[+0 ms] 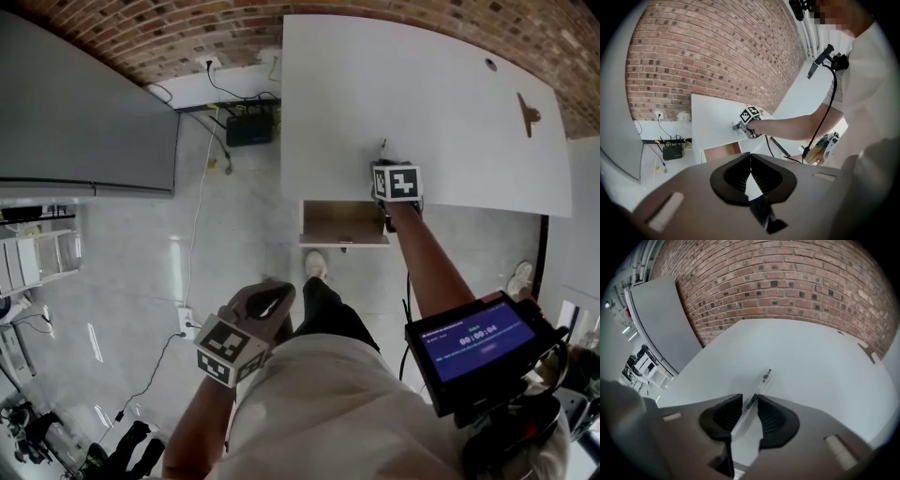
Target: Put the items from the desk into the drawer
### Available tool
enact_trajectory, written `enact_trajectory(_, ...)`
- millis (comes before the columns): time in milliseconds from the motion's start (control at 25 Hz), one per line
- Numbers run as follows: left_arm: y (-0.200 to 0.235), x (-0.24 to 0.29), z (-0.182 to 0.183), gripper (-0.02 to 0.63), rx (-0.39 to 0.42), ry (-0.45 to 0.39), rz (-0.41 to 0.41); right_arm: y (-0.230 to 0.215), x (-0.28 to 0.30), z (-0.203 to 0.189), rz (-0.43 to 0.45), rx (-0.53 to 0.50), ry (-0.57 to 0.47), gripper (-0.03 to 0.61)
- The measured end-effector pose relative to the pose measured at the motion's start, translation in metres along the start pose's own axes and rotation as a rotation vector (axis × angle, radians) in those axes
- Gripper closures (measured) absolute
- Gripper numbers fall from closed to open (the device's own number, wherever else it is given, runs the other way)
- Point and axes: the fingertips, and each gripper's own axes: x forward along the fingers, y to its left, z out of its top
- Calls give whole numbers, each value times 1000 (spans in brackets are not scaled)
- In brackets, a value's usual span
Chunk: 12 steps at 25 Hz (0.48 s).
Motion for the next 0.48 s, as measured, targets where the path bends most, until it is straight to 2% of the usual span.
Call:
enact_trajectory(80,-2,0,1,604,7,1,6,3,-1,1,-6,-26,-2,478)
enact_trajectory(200,-6,-1,4,604,20,6,2,7,0,4,19,0,-9,527)
enact_trajectory(480,-2,-16,9,604,7,6,-22,15,-9,25,51,81,-62,534)
